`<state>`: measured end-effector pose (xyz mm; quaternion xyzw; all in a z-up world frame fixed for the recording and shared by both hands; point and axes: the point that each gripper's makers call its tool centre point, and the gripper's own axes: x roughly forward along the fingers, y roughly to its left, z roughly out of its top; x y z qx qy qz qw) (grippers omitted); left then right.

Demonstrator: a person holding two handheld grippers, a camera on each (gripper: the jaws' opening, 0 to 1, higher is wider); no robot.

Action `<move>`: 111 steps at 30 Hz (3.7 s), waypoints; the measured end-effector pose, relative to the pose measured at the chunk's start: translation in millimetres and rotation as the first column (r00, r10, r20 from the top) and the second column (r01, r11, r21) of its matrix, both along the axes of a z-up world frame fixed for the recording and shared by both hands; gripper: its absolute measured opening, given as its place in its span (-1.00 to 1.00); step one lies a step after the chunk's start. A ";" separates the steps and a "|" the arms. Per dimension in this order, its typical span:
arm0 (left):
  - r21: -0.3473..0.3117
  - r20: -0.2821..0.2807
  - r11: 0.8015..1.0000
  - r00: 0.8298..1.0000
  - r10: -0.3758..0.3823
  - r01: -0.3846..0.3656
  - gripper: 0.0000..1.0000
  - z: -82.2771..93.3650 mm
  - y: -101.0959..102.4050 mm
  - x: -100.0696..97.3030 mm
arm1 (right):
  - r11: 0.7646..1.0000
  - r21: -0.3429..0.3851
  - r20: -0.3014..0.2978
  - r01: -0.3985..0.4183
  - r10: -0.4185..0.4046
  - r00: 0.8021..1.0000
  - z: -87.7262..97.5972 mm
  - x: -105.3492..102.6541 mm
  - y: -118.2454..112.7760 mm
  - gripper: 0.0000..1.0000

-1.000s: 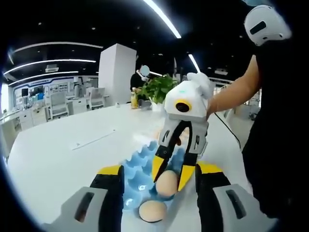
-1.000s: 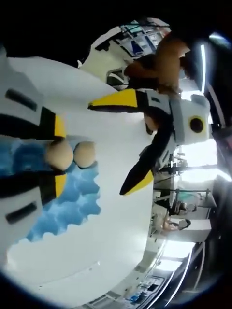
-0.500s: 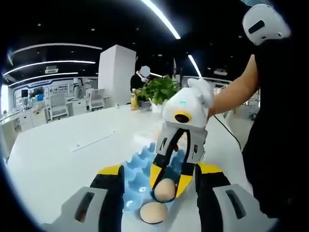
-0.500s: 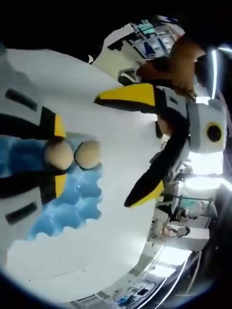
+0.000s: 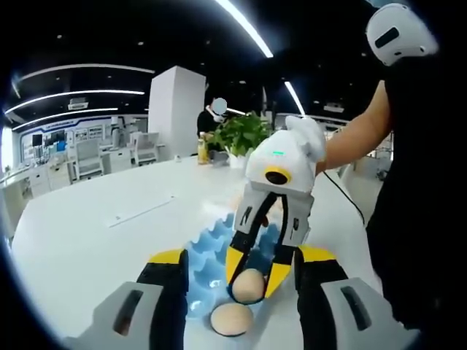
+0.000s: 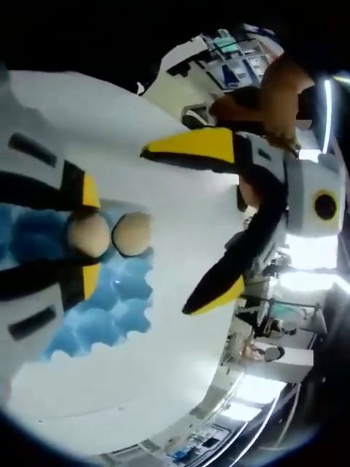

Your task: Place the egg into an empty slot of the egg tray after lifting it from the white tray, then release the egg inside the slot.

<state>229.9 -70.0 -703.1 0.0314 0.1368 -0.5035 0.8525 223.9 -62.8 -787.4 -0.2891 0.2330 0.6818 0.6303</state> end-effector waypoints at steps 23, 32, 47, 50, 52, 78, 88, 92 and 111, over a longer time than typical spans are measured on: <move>0.024 0.005 1.000 1.000 -0.006 0.006 0.18 -1.5 -2.5 -1.4 | 0.993 0.084 -0.010 0.085 -0.085 0.996 9.8 8.4 -30.8 -0.38; 0.026 0.008 1.000 1.000 -0.012 0.012 0.18 -0.4 -4.9 -2.2 | 0.985 0.072 -0.011 0.155 -0.154 0.988 10.8 8.0 -70.2 -0.38; 0.036 0.011 0.999 1.000 -0.029 0.029 0.17 -0.1 -10.7 -3.0 | 0.952 0.051 -0.002 0.303 -0.303 0.953 12.1 14.9 -147.6 -0.39; 0.036 0.011 0.999 1.000 -0.030 0.029 0.17 0.4 -11.2 -3.0 | 0.943 0.042 0.000 0.329 -0.330 0.944 11.7 16.2 -161.4 -0.39; 0.039 0.010 0.999 0.999 -0.031 0.030 0.17 0.1 -11.1 -3.0 | 0.940 0.034 0.005 0.340 -0.340 0.940 10.9 17.3 -169.3 -0.39; -0.017 -0.154 0.998 0.986 0.061 -0.064 1.00 -8.1 -9.4 2.7 | 0.904 -0.044 0.029 0.425 -0.424 0.905 3.8 16.4 -230.5 -0.34; -0.094 -0.105 0.994 0.993 0.050 -0.060 1.00 6.1 -15.5 -1.5 | 0.893 -0.030 0.021 0.449 -0.448 0.894 2.2 15.6 -233.0 -0.34; -0.109 -0.079 0.990 0.994 0.076 -0.084 1.00 14.0 -13.4 -1.4 | 0.892 -0.013 0.019 0.453 -0.453 0.892 2.4 14.7 -232.9 -0.33; -0.110 -0.051 0.988 0.993 0.102 -0.107 1.00 17.5 -10.6 2.9 | 0.783 -0.036 0.124 0.621 -0.614 0.780 19.8 31.5 -309.5 -0.40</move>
